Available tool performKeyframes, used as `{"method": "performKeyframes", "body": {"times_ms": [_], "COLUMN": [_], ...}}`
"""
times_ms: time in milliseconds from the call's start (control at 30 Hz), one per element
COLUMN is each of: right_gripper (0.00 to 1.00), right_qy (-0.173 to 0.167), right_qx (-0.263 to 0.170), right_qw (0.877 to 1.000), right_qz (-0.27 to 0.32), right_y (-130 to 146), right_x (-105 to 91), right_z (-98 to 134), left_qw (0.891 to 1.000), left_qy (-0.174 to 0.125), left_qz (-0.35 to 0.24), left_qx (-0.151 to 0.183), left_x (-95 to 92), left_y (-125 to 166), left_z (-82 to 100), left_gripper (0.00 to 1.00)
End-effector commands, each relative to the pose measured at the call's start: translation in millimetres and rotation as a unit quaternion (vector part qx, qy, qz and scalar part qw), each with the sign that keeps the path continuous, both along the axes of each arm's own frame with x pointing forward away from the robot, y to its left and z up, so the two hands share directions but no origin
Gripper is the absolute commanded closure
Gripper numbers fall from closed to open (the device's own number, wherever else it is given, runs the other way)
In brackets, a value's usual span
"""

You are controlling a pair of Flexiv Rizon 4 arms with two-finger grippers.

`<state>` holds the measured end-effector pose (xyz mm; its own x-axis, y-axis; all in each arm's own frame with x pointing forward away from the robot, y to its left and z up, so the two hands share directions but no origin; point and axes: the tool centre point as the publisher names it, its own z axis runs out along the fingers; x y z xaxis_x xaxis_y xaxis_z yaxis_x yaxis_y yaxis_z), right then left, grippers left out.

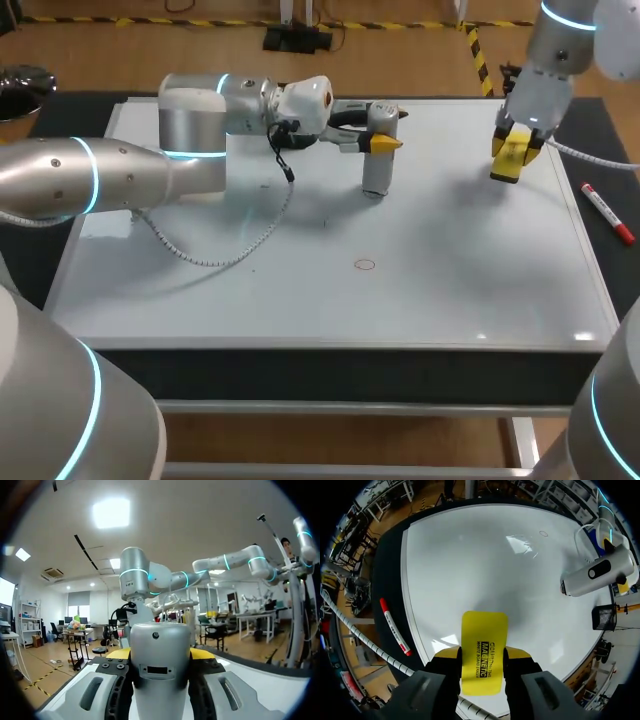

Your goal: Pick up the inspection probe, press it on each red-marked spot on the whiteboard one by one, put down the probe, pick up the eraser, and wipe off all the red marks.

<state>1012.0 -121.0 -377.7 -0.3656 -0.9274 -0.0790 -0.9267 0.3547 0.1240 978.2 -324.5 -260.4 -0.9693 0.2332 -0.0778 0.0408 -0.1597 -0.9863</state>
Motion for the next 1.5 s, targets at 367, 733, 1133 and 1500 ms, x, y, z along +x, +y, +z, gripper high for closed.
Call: {"method": "performKeyframes", "body": {"times_ms": [367,733,1133,1500], "right_gripper": [1.00,1.00,1.00,1.00], "right_qy": [0.000,0.000,0.000,0.000], "right_qx": [-0.001,-0.001,-0.001,-0.001], "right_qw": [1.000,1.000,1.000,1.000], "right_qz": [0.001,0.001,0.001,0.001], "right_y": [-0.9,-0.9,-0.9,-0.9], "right_x": [-0.2,-0.2,-0.2,-0.2], "right_z": [1.2,1.2,1.2,1.2], "left_qw": [1.000,1.000,1.000,1.000], "left_qy": [-0.001,-0.003,-0.004,-0.001], "left_qz": [-0.008,-0.017,-0.021,-0.011], "left_qx": [0.000,0.009,0.017,-0.007], "left_x": [0.4,-2.1,-3.7,-0.6], "left_y": [1.1,2.5,1.2,32.0], "left_z": [-10.9,-14.0,-14.3,21.5], "left_gripper": [1.00,1.00,1.00,1.00]}}
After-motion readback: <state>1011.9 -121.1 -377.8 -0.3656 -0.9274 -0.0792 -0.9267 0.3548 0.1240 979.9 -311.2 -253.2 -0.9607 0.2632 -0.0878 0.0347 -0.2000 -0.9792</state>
